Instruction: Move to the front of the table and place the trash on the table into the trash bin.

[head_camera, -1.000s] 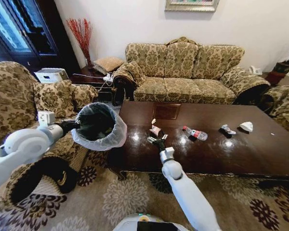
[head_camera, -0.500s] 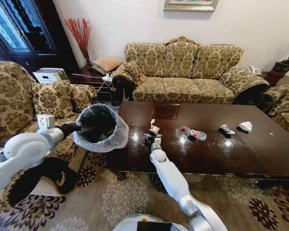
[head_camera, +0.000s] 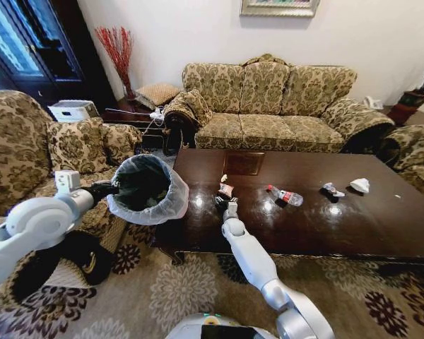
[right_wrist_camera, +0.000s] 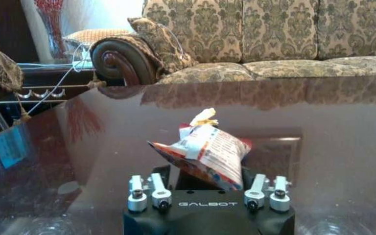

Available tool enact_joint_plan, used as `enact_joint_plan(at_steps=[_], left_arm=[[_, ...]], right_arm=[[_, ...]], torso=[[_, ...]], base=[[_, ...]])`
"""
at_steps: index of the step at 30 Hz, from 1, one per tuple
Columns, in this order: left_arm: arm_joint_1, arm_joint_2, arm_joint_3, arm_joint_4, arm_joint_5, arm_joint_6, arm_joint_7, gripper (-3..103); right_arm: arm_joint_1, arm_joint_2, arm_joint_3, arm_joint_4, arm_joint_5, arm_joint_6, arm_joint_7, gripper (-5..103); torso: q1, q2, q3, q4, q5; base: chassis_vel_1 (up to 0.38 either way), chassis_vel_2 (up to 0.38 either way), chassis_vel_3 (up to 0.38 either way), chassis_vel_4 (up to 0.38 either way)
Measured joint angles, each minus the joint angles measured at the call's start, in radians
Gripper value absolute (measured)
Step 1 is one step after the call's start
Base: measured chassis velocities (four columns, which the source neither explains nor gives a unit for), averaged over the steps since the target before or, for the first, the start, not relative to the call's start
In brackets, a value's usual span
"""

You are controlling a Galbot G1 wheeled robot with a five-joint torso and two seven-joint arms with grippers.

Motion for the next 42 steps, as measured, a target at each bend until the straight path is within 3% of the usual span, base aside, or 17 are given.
enact_joint_plan(at_steps=[6, 11, 13, 14, 20, 22, 24, 28, 31, 32, 34, 37, 38, 42], left_arm=[[0.002, 0.010, -0.001, -0.002, -0.003, -0.011, 0.003, 0], [0.023, 0.020, 0.006, 0.006, 0.027, -0.077, -0.024, 0], [0.032, 0.021, 0.006, 0.008, 0.043, -0.090, -0.024, 0], [0.039, 0.021, 0.003, 0.009, 0.053, -0.096, -0.023, 0], [0.041, 0.015, -0.007, 0.009, 0.060, -0.081, -0.016, 0], [0.041, 0.016, -0.009, 0.009, 0.062, -0.079, -0.007, 0], [0.041, 0.017, -0.011, 0.010, 0.063, -0.075, -0.004, 0], [0.037, 0.020, -0.012, 0.013, 0.066, -0.068, 0.005, 0], [0.036, 0.021, -0.011, 0.013, 0.069, -0.071, 0.005, 0], [0.036, 0.021, -0.010, 0.014, 0.070, -0.073, 0.006, 0], [0.037, 0.022, -0.009, 0.014, 0.071, -0.076, 0.006, 0], [0.039, 0.024, -0.008, 0.018, 0.074, -0.085, 0.006, 0], [0.039, 0.024, -0.008, 0.018, 0.074, -0.085, 0.006, 0], [0.039, 0.027, -0.004, 0.026, 0.075, -0.089, 0.009, 0]], right_arm=[[-0.005, -0.005, 0.000, 0.011, 0.001, 0.001, -0.009, 48], [-0.015, -0.009, -0.002, 0.027, 0.000, -0.001, -0.014, 21], [-0.015, -0.009, -0.002, 0.028, 0.000, -0.002, -0.014, 21], [-0.016, -0.009, -0.002, 0.030, 0.000, -0.002, -0.014, 15], [-0.027, -0.015, -0.002, 0.060, -0.001, -0.014, 0.000, -2], [-0.047, -0.021, -0.001, 0.101, 0.000, -0.027, 0.004, 9], [-0.057, -0.025, -0.001, 0.118, -0.002, -0.029, 0.004, 9], [-0.091, -0.038, -0.004, 0.183, -0.015, -0.047, -0.004, 30], [-0.094, -0.038, -0.005, 0.191, -0.024, -0.050, -0.008, 36], [-0.092, -0.037, -0.005, 0.191, -0.038, -0.046, -0.013, 47], [-0.080, -0.034, -0.005, 0.179, -0.057, -0.035, -0.019, 47], [-0.035, -0.020, -0.007, 0.133, -0.060, -0.036, -0.032, 63], [-0.035, -0.020, -0.007, 0.133, -0.060, -0.036, -0.032, 63], [0.014, -0.002, -0.018, 0.069, -0.063, -0.043, -0.050, 80]], torso=[[0.000, 0.000, 0.000, -0.0001, 0.0001], [0.000, 0.000, 0.000, -0.0001, 0.0001], [0.000, 0.000, 0.000, 0.0000, 0.0000], [0.000, 0.000, 0.000, 0.0000, 0.0000], [0.000, 0.000, 0.000, 0.0000, 0.0000], [0.000, 0.000, 0.000, -0.0001, 0.0000], [0.000, 0.000, 0.000, 0.0000, 0.0000], [0.000, 0.000, 0.000, -0.0002, 0.0000], [0.000, 0.000, 0.000, -0.0001, 0.0001], [0.000, 0.000, 0.000, -0.0001, 0.0000], [0.000, 0.000, 0.000, -0.0001, 0.0000], [0.000, 0.000, 0.000, 0.0000, 0.0001], [0.000, 0.000, 0.000, 0.0000, 0.0001], [0.000, 0.000, 0.000, -0.0001, 0.0000]], base=[[0.000, 0.000, 0.000, 0.000], [0.000, 0.000, 0.000, 0.000], [0.000, 0.000, 0.000, 0.000], [0.000, 0.000, 0.000, 0.000], [0.000, 0.000, 0.000, 0.000], [0.000, 0.000, 0.000, 0.000], [0.000, 0.000, 0.000, 0.000], [0.000, 0.000, 0.000, 0.000], [0.000, 0.000, 0.000, 0.000], [0.000, 0.000, 0.000, 0.000], [0.000, 0.000, 0.000, 0.000], [0.000, 0.000, 0.000, 0.000], [0.000, 0.000, 0.000, 0.000], [0.000, 0.000, 0.000, 0.000]])
